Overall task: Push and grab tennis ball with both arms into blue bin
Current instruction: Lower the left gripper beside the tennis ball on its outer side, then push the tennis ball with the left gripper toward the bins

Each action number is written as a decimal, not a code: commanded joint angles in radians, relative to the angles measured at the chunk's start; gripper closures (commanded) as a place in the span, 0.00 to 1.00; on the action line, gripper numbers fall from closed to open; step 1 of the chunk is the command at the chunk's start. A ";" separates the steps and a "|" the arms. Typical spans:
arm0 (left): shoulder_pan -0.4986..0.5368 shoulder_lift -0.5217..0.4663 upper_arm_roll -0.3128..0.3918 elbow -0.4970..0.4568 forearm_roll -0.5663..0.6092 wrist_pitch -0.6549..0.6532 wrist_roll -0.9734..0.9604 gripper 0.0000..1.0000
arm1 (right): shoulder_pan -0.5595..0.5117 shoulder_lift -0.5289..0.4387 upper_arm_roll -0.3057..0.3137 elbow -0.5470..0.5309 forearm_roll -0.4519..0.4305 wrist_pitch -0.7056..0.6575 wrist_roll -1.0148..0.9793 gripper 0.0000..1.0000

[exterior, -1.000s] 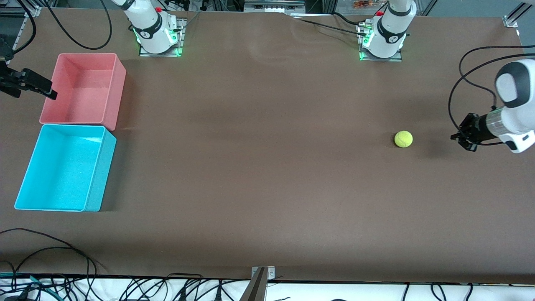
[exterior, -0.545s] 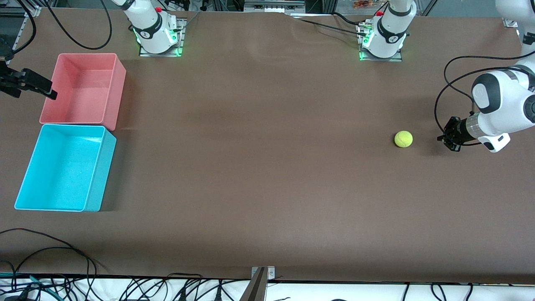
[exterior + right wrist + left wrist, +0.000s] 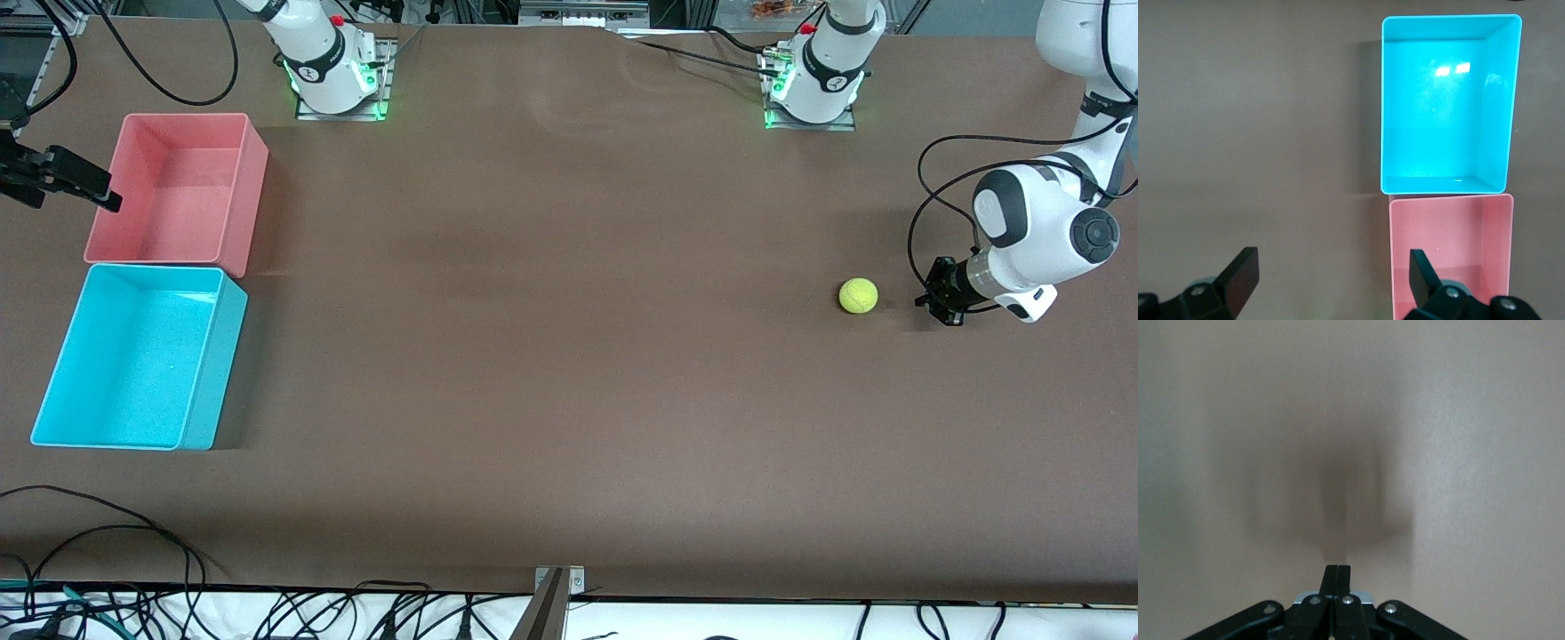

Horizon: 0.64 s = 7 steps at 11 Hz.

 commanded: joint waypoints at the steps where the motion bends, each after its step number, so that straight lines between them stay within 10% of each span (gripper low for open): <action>1: 0.055 0.026 -0.007 0.012 0.023 0.024 0.055 1.00 | -0.003 0.000 0.005 0.020 -0.005 -0.020 0.014 0.00; 7: 0.078 0.004 -0.096 -0.032 0.042 0.016 -0.072 1.00 | -0.003 0.000 0.005 0.020 -0.005 -0.020 0.014 0.00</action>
